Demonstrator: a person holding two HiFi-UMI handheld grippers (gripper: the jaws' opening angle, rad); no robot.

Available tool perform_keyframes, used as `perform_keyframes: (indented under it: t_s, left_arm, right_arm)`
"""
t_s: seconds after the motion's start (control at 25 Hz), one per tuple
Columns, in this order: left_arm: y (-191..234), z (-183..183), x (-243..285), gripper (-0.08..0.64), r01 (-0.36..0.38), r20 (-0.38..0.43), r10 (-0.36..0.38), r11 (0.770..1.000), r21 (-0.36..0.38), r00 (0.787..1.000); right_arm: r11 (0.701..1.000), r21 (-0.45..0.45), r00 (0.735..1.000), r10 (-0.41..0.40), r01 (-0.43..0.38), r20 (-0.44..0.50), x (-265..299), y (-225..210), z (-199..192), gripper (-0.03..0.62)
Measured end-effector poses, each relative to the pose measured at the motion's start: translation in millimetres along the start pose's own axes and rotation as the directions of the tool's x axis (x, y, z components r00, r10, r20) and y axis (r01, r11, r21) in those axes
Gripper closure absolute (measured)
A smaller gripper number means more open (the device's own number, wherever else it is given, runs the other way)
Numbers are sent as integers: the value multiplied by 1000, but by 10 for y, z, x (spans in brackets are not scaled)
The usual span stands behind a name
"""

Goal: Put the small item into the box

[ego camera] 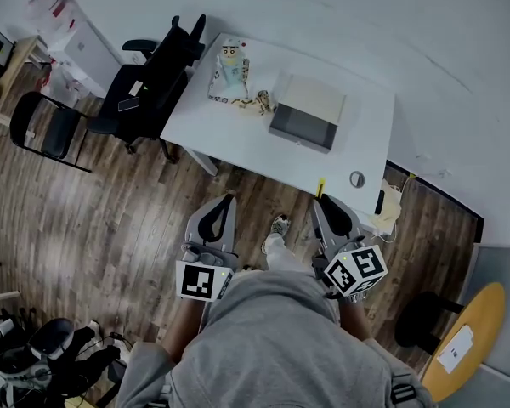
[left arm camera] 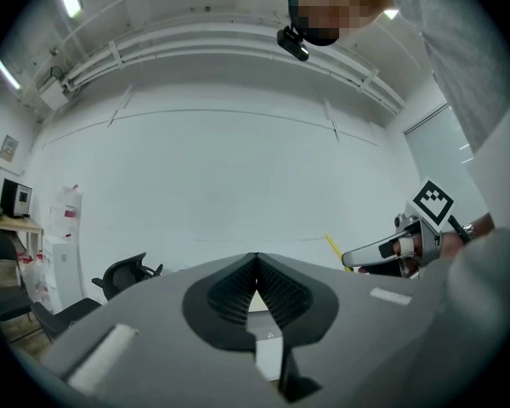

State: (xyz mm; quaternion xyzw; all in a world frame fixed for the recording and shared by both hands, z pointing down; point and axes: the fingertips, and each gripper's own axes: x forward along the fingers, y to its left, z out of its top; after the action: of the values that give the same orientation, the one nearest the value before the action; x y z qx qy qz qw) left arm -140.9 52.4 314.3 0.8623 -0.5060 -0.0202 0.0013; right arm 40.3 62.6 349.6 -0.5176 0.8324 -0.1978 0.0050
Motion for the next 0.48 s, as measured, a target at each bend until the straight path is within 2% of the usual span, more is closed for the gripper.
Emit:
perform_keyframes:
  t_s: [0.28, 0.48]
  left_arm:
    - [-54, -4, 516, 557, 3, -36, -2, 1000, 15, 999]
    - [-103, -8, 860, 557, -10, 2, 10, 1000, 17, 1000]
  right_arm:
    - [1000, 8, 1000, -2, 2, -8, 244, -447, 199, 511]
    - [1000, 3, 1000, 14, -14, -11, 384, -699, 283, 511]
